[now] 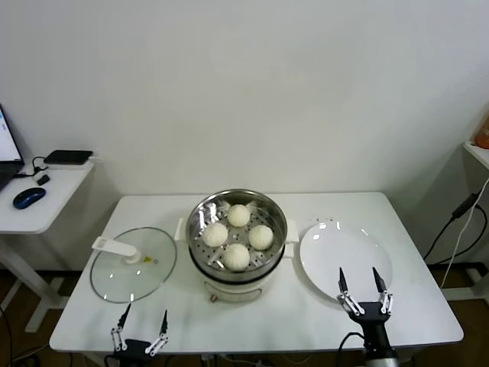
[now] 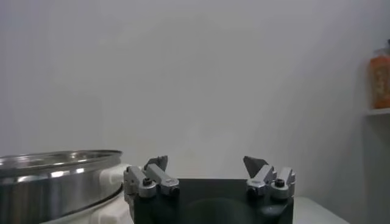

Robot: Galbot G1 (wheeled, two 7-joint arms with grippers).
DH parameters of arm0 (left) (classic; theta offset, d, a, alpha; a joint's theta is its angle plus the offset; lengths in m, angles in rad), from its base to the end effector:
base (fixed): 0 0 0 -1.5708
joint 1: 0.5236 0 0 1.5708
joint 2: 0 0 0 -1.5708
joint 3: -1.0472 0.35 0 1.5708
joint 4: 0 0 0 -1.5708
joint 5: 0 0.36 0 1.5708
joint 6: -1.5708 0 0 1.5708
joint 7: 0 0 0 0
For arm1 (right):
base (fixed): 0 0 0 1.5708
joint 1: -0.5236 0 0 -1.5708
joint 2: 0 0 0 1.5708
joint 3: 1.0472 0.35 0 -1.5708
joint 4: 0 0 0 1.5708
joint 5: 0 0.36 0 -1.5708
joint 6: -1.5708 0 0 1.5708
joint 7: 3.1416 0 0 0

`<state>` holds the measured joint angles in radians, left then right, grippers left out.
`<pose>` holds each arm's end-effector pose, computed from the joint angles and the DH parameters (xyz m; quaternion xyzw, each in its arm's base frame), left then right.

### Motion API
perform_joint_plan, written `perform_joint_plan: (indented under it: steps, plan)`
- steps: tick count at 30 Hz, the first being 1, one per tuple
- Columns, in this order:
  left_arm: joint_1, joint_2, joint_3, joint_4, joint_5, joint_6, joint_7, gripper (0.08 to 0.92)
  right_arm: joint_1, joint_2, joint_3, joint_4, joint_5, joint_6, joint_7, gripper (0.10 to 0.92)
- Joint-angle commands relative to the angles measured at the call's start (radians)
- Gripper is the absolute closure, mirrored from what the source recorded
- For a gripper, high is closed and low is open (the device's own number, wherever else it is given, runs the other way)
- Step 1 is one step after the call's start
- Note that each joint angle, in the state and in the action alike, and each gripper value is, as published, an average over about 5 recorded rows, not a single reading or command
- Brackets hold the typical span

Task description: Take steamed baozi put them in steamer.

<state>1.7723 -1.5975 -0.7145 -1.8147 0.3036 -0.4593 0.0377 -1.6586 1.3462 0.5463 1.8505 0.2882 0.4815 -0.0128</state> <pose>0.0811 0.0592 -0.4256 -0.0071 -0.9822 -0.1853 0.0300 0.1440 -0.0635 -0.3972 -0.0117 0.9965 0.0378 0.0734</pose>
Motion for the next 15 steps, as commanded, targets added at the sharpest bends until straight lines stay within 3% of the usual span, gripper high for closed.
perform_joint_plan:
  steps: [1,15]
  plan:
    - [0.002,-0.002,0.0,-0.003,0.001,0.001,0.0,0.177,-0.032,0.039,0.008,-0.009,-0.024,0.028,0.012,0.203]
    - [0.008,-0.003,-0.001,-0.013,-0.018,0.003,-0.008,0.177,-0.025,0.04,-0.012,-0.008,-0.027,0.019,0.013,0.203]
